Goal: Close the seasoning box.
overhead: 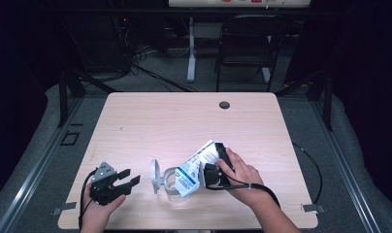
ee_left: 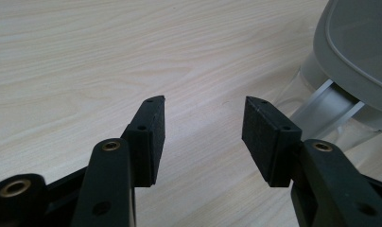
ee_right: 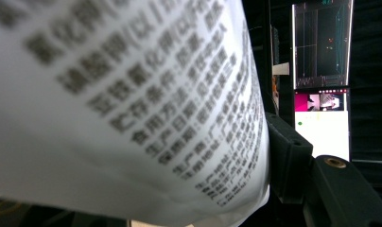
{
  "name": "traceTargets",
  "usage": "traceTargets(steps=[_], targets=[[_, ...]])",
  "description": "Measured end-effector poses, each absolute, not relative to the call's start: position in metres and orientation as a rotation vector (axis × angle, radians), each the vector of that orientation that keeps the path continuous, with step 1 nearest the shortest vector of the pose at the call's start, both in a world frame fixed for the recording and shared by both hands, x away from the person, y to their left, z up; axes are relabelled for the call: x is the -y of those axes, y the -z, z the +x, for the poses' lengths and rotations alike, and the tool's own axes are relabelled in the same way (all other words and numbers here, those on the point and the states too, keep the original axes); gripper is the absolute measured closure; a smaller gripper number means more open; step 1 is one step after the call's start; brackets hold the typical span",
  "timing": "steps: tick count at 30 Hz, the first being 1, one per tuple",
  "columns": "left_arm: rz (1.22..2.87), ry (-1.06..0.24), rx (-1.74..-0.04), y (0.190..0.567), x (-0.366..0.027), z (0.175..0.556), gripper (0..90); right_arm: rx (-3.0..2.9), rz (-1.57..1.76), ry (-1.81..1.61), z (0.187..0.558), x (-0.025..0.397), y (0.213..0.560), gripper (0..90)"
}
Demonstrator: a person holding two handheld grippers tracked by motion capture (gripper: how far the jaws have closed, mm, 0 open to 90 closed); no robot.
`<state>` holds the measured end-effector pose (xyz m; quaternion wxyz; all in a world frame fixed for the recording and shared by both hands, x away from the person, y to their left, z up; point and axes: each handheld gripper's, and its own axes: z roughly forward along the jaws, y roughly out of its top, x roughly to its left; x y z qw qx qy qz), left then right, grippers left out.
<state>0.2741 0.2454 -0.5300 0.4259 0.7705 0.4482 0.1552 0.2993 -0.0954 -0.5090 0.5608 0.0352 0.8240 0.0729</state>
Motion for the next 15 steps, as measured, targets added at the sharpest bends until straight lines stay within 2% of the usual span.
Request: traceTargets(steps=[15], targets=[[1.927, -0.389, -1.120, 0.5299, -0.2456, 0.2742, 50.3, -1.935, 0.069, -0.175, 0.2999, 0.0946, 0.5087, 44.8]])
